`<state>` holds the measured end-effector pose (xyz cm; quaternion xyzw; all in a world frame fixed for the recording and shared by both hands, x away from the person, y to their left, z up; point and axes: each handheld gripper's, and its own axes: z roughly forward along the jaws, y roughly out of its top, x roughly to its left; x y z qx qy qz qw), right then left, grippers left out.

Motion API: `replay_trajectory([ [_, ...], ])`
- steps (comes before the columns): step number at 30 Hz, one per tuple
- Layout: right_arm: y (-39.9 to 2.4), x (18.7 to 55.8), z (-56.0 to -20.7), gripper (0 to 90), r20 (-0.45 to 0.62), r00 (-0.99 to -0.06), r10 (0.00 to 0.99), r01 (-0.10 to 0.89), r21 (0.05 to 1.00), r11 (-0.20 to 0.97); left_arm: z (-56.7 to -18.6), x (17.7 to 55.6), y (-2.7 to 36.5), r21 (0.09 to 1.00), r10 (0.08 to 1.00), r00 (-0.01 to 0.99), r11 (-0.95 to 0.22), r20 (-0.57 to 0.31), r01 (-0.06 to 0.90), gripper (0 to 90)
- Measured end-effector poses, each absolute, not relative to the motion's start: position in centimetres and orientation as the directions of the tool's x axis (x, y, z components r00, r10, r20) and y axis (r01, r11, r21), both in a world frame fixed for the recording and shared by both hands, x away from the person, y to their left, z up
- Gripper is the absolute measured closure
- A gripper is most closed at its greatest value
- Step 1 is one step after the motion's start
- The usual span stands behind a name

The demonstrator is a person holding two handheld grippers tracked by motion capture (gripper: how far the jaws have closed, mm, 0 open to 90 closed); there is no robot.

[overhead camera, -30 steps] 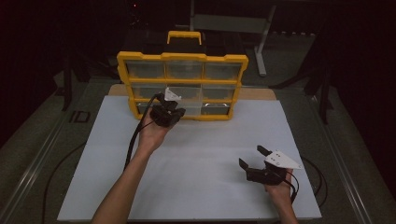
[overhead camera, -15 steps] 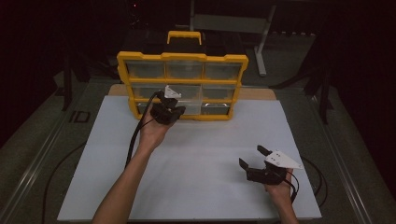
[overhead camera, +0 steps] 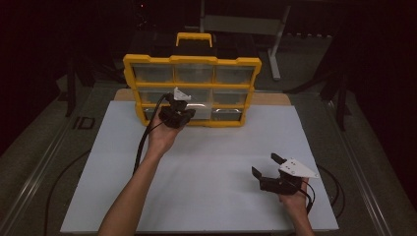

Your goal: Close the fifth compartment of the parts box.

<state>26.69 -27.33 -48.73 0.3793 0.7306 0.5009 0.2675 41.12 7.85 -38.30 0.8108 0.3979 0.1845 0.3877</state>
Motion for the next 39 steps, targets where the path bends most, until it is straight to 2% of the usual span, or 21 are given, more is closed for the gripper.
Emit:
replay_trajectory([
  [39, -27.4, 26.7, -48.8, 11.2, -0.011, -0.566, 0.824, 0.289, 0.934, 0.211, -39.3, 43.4, 7.5, 0.775, 0.817, 0.577, -0.364, -0.001, 0.517, 90.0],
])
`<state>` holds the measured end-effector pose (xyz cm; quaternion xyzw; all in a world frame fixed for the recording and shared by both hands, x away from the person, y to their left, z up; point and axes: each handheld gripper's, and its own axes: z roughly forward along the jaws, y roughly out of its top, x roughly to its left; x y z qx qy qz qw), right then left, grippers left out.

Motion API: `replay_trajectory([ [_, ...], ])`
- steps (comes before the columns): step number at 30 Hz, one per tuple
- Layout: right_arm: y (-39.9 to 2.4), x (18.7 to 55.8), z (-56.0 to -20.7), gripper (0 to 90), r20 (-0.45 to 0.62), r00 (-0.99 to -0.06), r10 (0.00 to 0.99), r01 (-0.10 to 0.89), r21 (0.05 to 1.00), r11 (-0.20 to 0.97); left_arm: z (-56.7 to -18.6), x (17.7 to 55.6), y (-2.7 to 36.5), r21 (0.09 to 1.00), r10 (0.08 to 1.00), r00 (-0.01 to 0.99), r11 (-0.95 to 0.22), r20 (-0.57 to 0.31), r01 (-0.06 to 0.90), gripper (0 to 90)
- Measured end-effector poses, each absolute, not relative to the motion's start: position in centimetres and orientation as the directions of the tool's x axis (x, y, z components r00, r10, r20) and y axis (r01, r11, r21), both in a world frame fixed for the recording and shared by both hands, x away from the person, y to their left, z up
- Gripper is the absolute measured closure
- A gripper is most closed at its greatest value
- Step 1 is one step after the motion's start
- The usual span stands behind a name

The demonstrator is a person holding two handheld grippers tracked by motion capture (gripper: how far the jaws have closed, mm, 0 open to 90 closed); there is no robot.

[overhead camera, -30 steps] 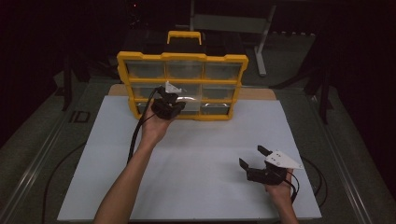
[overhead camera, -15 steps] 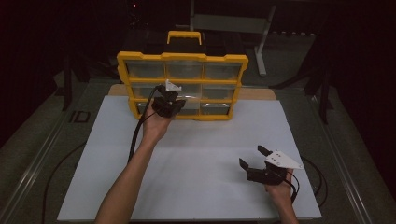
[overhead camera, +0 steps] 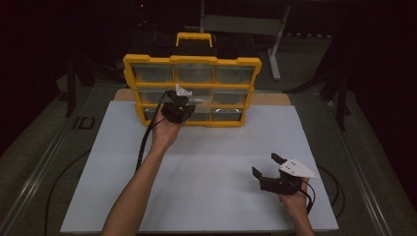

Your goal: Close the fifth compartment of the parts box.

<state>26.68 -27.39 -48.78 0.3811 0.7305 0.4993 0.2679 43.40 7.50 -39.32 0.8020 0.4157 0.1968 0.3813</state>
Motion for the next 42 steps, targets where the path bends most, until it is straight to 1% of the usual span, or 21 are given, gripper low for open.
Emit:
replay_trajectory([
  [17, -27.4, 26.7, -48.8, 11.2, -0.009, -0.566, 0.824, 0.291, 0.933, 0.21, -40.3, 44.6, 7.1, 0.771, 0.842, 0.539, -0.353, 0.016, 0.53, 90.0],
  [29, -27.4, 26.7, -48.8, 11.2, -0.011, -0.567, 0.824, 0.289, 0.934, 0.211, -39.3, 45.3, 6.4, 0.778, 0.84, 0.539, -0.381, 0.066, 0.499, 90.0],
  [42, -27.5, 26.7, -48.8, 11.2, -0.013, -0.566, 0.824, 0.287, 0.934, 0.212, -39.2, 46.4, 6.1, 0.778, 0.851, 0.521, -0.374, 0.071, 0.504, 90.0],
])
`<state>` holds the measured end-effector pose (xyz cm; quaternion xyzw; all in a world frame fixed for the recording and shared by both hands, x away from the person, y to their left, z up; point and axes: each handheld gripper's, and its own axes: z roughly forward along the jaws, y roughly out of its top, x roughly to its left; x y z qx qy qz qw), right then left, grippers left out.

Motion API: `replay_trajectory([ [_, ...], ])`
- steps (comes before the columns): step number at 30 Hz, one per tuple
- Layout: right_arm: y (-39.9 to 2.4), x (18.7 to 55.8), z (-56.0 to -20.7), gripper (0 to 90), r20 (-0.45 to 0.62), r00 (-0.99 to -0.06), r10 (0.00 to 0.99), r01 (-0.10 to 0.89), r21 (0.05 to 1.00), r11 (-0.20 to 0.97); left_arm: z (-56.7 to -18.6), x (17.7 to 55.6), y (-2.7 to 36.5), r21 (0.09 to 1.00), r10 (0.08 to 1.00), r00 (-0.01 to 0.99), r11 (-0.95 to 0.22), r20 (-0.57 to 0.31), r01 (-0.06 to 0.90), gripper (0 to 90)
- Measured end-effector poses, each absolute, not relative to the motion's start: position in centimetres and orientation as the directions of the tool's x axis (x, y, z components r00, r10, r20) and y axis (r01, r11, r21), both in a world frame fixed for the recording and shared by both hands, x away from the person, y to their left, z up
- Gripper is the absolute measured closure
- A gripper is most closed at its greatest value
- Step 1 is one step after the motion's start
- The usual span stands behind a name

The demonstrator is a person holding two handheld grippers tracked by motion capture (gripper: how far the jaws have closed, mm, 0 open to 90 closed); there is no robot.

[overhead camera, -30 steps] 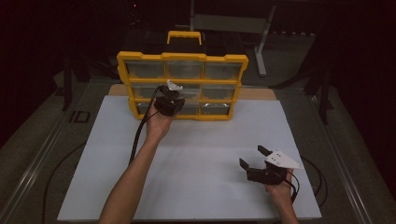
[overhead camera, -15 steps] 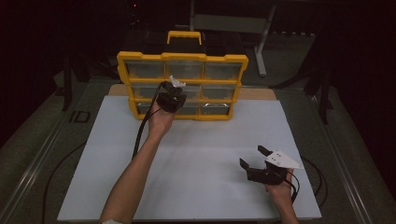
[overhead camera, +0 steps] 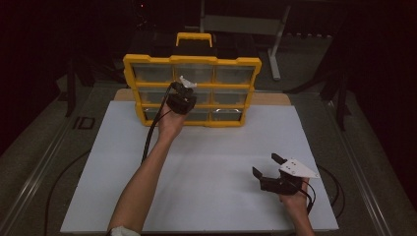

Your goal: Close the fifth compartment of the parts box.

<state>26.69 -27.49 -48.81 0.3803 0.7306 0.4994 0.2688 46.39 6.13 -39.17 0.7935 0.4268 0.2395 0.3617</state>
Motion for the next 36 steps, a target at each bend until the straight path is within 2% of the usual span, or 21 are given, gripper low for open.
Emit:
replay_trajectory([
  [22, -27.5, 26.6, -48.8, 11.2, -0.014, -0.568, 0.823, 0.286, 0.934, 0.213, -39.4, 46.3, 6.3, 0.766, 0.839, 0.54, -0.389, 0.065, 0.512, 89.2],
  [31, -27.5, 26.6, -48.8, 11.2, -0.012, -0.567, 0.823, 0.289, 0.934, 0.212, -39.1, 45.6, 6.2, 0.765, 0.819, 0.568, -0.415, 0.079, 0.492, 83.0],
  [32, -27.5, 26.6, -48.8, 11.2, -0.013, -0.568, 0.823, 0.287, 0.934, 0.213, -39.1, 45.5, 6.2, 0.766, 0.813, 0.578, -0.416, 0.071, 0.491, 79.2],
  [36, -27.5, 26.7, -48.8, 11.2, -0.012, -0.567, 0.823, 0.289, 0.933, 0.213, -38.8, 45.2, 6.3, 0.769, 0.804, 0.593, -0.413, 0.055, 0.488, 73.3],
])
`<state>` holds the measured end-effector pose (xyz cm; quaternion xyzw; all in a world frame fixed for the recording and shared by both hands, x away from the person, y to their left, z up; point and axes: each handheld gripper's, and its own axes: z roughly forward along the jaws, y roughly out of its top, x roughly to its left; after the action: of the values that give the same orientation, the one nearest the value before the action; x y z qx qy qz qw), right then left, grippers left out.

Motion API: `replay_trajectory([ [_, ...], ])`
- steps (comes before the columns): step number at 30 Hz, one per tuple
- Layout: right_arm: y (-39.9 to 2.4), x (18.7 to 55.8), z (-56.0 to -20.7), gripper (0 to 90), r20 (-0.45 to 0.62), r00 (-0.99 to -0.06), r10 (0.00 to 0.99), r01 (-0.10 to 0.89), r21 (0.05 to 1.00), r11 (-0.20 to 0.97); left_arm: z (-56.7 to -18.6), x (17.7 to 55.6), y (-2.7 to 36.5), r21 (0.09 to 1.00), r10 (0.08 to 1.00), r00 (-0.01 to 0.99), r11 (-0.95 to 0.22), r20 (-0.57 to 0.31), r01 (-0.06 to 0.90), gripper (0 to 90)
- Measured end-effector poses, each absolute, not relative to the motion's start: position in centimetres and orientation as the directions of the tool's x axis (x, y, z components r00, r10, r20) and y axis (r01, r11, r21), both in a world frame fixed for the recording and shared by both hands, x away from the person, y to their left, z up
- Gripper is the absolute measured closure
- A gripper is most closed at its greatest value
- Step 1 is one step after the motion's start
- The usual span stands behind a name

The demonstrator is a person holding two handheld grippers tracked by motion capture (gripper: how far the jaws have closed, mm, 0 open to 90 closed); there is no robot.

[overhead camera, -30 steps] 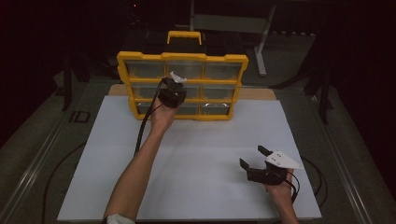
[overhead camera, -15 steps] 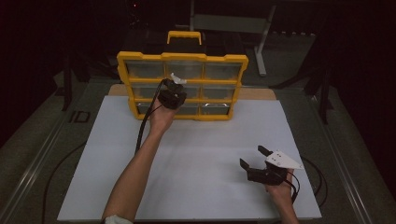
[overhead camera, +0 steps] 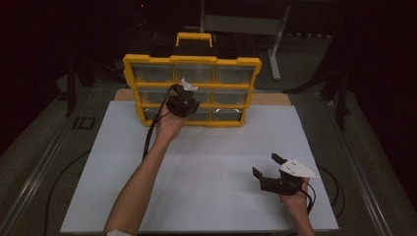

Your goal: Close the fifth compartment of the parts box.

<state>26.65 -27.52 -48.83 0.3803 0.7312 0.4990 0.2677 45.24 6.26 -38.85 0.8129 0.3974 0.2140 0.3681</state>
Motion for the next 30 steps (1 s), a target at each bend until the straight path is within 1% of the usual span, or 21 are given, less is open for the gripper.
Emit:
replay_trajectory([
  [1, -27.5, 26.6, -48.8, 11.2, -0.013, -0.567, 0.823, 0.288, 0.933, 0.213, -38.7, 45.0, 6.3, 0.773, 0.795, 0.606, -0.407, 0.037, 0.486, 70.9],
  [8, -27.5, 26.6, -48.8, 11.2, -0.01, -0.566, 0.824, 0.291, 0.933, 0.211, -38.1, 44.3, 6.2, 0.789, 0.775, 0.631, -0.405, 0.028, 0.463, 61.2],
  [13, -27.5, 26.6, -48.8, 11.2, -0.011, -0.566, 0.824, 0.29, 0.933, 0.212, -37.8, 43.9, 6.4, 0.792, 0.765, 0.645, -0.398, 0.006, 0.464, 58.5],
  [15, -27.5, 26.6, -48.8, 11.2, -0.012, -0.567, 0.824, 0.289, 0.933, 0.213, -37.7, 43.7, 6.4, 0.79, 0.757, 0.653, -0.406, 0.01, 0.458, 57.7],
  [17, -27.5, 26.6, -48.8, 11.2, -0.013, -0.567, 0.823, 0.288, 0.934, 0.213, -37.6, 43.5, 6.4, 0.792, 0.76, 0.65, -0.405, 0.014, 0.457, 54.5],
  [18, -27.5, 26.6, -48.8, 11.2, -0.013, -0.568, 0.823, 0.288, 0.933, 0.213, -37.6, 43.5, 6.4, 0.792, 0.76, 0.65, -0.405, 0.014, 0.457, 54.5],
  [19, -27.5, 26.6, -48.8, 11.2, -0.012, -0.567, 0.824, 0.29, 0.933, 0.213, -37.2, 42.9, 6.6, 0.805, 0.766, 0.642, -0.392, 0.017, 0.445, 51.9],
  [22, -27.5, 26.6, -48.8, 11.2, -0.013, -0.567, 0.824, 0.289, 0.933, 0.214, -37.0, 42.4, 6.9, 0.815, 0.761, 0.649, -0.374, -0.004, 0.443, 50.6],
  [25, -27.5, 26.6, -48.8, 11.2, -0.014, -0.568, 0.823, 0.288, 0.933, 0.215, -36.8, 42.0, 7.2, 0.816, 0.756, 0.654, -0.372, -0.011, 0.443, 42.8],
  [28, -27.4, 26.6, -48.8, 11.2, -0.015, -0.569, 0.822, 0.287, 0.933, 0.216, -36.7, 41.6, 7.5, 0.818, 0.75, 0.661, -0.366, -0.024, 0.444, 38.4],
  [30, -27.4, 26.6, -48.9, 11.2, -0.017, -0.569, 0.822, 0.286, 0.933, 0.218, -36.7, 41.5, 7.7, 0.816, 0.746, 0.666, -0.375, -0.017, 0.441, 36.3],
])
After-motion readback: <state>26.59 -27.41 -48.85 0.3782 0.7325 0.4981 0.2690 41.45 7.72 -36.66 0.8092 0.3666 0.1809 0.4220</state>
